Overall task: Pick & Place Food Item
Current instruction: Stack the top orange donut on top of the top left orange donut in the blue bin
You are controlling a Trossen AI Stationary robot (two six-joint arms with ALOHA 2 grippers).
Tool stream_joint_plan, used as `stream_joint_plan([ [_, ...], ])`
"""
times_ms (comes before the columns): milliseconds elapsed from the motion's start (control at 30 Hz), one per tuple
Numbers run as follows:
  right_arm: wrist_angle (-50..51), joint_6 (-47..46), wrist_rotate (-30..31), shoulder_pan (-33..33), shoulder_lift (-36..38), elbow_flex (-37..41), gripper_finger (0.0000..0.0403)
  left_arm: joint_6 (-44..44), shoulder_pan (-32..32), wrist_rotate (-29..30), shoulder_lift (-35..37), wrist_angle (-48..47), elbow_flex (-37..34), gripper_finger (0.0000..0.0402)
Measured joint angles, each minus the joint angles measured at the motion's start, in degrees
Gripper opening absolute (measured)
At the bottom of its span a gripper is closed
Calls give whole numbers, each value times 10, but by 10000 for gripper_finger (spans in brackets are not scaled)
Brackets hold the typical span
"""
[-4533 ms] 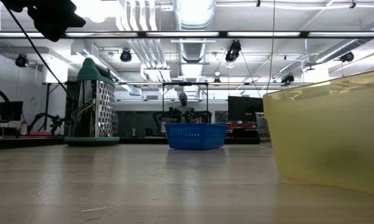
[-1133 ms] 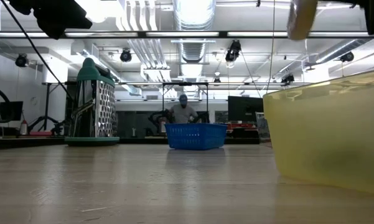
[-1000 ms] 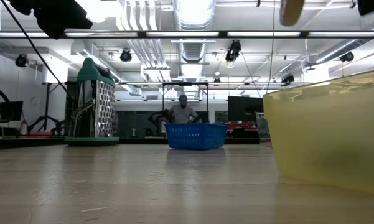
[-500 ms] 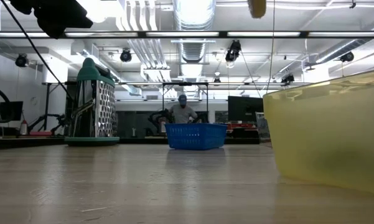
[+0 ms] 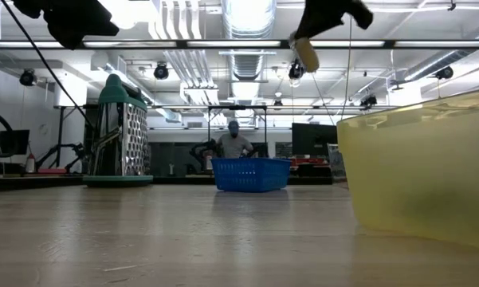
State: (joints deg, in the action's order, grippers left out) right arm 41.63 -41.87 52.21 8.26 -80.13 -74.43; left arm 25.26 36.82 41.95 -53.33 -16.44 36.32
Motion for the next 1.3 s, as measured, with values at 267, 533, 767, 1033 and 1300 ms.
stream_joint_plan([
  [267,-97,118,-98,-70,-63,0,19,3,0,-1,0,-1,0,149],
  [533,-168,151,-171,-131,-123,0,19,5,0,-1,0,-1,0,149],
  [767,-183,151,-216,-155,-176,0,19,5,0,-1,0,-1,0,149],
  [1033,-185,151,-249,-159,-231,0,19,5,0,-1,0,0,0,149],
  [1300,-201,149,-289,-159,-274,0,19,5,0,-1,0,1,0,149],
])
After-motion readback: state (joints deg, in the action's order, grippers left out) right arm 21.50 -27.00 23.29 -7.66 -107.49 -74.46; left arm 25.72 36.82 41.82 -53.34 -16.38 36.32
